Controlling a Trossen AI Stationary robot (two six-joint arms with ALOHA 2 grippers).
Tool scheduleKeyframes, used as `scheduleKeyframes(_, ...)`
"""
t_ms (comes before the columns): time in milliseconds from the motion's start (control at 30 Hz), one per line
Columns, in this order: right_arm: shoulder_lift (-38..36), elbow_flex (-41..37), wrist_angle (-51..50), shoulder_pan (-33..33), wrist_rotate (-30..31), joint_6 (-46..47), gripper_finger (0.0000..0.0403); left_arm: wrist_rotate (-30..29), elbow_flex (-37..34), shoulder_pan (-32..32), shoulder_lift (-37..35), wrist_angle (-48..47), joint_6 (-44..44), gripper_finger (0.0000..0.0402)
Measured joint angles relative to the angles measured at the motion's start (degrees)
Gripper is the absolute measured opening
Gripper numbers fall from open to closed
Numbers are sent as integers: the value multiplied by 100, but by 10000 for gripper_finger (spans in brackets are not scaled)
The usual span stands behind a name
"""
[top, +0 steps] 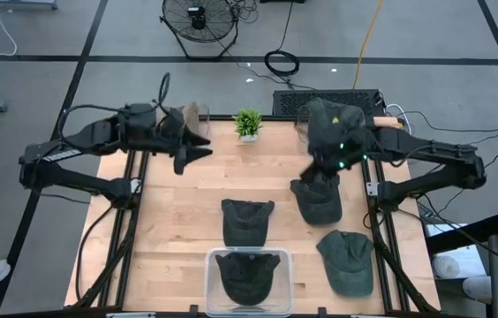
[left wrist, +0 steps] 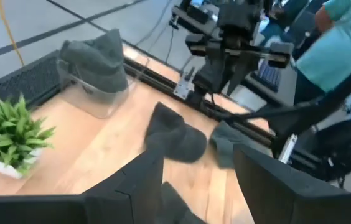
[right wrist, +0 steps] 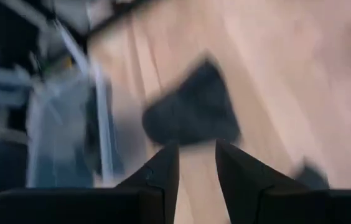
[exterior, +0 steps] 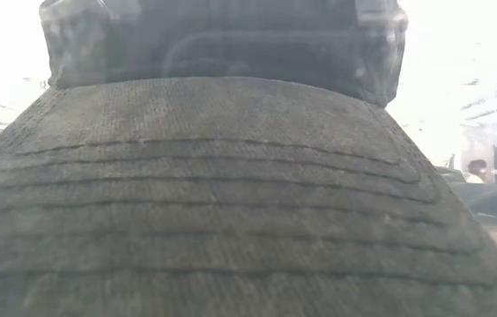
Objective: Pick & Place hat
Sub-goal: Put the dark gray cap into the right transparent bin
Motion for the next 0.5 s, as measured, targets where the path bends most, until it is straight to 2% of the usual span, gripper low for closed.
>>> scheduleKeyframes(167,2,-288,-1221,522,167,-291,96,-380,91,-628,278,-417,-42,202)
scheduleKeyframes(367,-81,-1141,-1276,892,140,-293,122,-586,93,-1354,637,-518,-162,202)
scheduleKeyframes(500,-147,-1498,-1330,1154,-239,171,148,-901,93,-1667,778,-476,-291,202)
